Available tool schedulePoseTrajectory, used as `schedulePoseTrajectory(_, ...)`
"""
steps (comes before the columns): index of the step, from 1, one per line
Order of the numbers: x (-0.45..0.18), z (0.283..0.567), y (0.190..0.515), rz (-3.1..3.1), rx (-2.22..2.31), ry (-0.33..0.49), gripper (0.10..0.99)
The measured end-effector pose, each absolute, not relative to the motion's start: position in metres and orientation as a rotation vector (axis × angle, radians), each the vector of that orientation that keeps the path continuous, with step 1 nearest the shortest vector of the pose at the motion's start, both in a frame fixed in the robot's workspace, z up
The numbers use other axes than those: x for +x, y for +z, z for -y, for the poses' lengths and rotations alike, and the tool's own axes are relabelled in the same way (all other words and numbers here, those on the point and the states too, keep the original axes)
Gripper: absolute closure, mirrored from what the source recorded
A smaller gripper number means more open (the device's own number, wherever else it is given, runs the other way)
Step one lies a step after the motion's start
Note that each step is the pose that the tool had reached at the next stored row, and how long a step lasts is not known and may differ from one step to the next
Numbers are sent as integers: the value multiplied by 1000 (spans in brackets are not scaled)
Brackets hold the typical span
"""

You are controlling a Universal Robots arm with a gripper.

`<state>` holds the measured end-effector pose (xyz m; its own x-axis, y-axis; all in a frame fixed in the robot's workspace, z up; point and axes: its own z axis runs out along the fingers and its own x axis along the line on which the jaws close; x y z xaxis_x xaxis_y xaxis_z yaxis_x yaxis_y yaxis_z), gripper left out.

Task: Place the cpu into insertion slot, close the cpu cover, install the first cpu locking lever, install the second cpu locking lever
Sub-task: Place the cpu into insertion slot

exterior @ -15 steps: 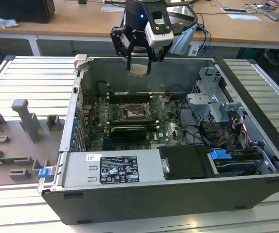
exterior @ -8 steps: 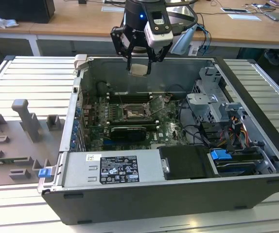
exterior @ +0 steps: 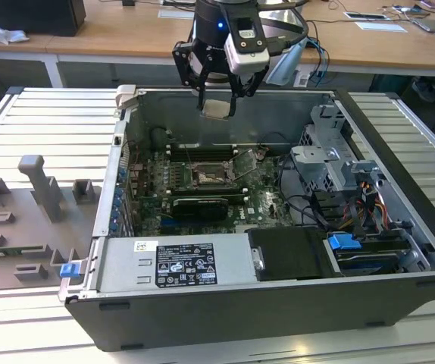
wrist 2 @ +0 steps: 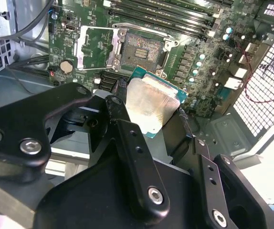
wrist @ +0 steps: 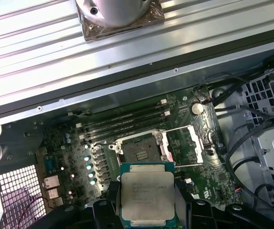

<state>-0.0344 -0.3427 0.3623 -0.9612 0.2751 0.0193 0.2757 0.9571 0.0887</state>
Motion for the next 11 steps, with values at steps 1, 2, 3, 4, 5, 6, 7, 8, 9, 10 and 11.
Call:
schedulePoseTrajectory(1,-34,343,362,3101,-438,-142,545)
schedulePoseTrajectory(2,-34,343,362,3101,-441,-142,545)
schedulePoseTrajectory(3,-34,343,362,3100,-443,-142,545)
schedulePoseTrajectory(4,-34,343,362,3100,-446,-142,545)
schedulePoseTrajectory(5,-34,343,362,3100,-449,-142,545)
schedulePoseTrajectory(6,-34,343,362,3099,-452,-142,545)
schedulePoseTrajectory(7,-34,343,362,3099,-455,-142,545)
schedulePoseTrajectory(8,-34,343,362,3098,-460,-142,545)
schedulePoseTrajectory(9,-34,343,362,3098,-464,-142,545)
schedulePoseTrajectory(10,-34,343,362,3098,-467,-142,545)
schedulePoseTrajectory(11,-34,343,362,3097,-470,-142,545)
